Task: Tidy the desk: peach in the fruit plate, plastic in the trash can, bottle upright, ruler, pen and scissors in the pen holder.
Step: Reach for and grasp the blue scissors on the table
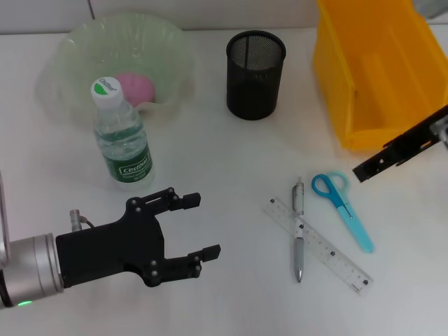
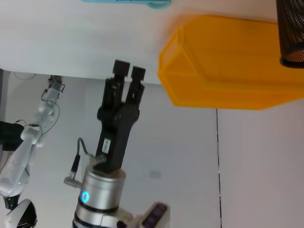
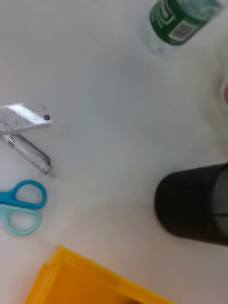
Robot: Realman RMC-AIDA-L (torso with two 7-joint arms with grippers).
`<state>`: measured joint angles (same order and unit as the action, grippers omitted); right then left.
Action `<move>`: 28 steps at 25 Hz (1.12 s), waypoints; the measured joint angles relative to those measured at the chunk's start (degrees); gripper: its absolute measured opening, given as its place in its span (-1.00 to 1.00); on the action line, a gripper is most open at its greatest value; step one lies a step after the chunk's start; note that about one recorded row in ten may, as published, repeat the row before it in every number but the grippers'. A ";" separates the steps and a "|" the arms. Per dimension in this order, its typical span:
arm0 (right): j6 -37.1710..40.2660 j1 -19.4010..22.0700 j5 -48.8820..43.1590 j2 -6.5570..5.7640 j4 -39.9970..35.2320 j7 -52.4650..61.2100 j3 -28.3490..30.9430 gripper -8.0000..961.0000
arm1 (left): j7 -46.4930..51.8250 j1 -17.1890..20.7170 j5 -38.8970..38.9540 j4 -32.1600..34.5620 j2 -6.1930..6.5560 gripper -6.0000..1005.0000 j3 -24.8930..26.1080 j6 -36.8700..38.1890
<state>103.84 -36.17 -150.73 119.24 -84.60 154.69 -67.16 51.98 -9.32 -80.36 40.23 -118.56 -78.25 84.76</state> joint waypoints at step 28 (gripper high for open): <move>-7.90 5.74 -2.70 0.30 1.40 9.25 -15.76 0.54 | -0.25 -0.36 -0.22 -0.15 -0.01 0.59 0.10 -0.66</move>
<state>95.94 -30.42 -153.43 119.53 -83.20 163.94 -82.92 51.73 -9.68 -80.58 40.07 -118.57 -78.15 84.11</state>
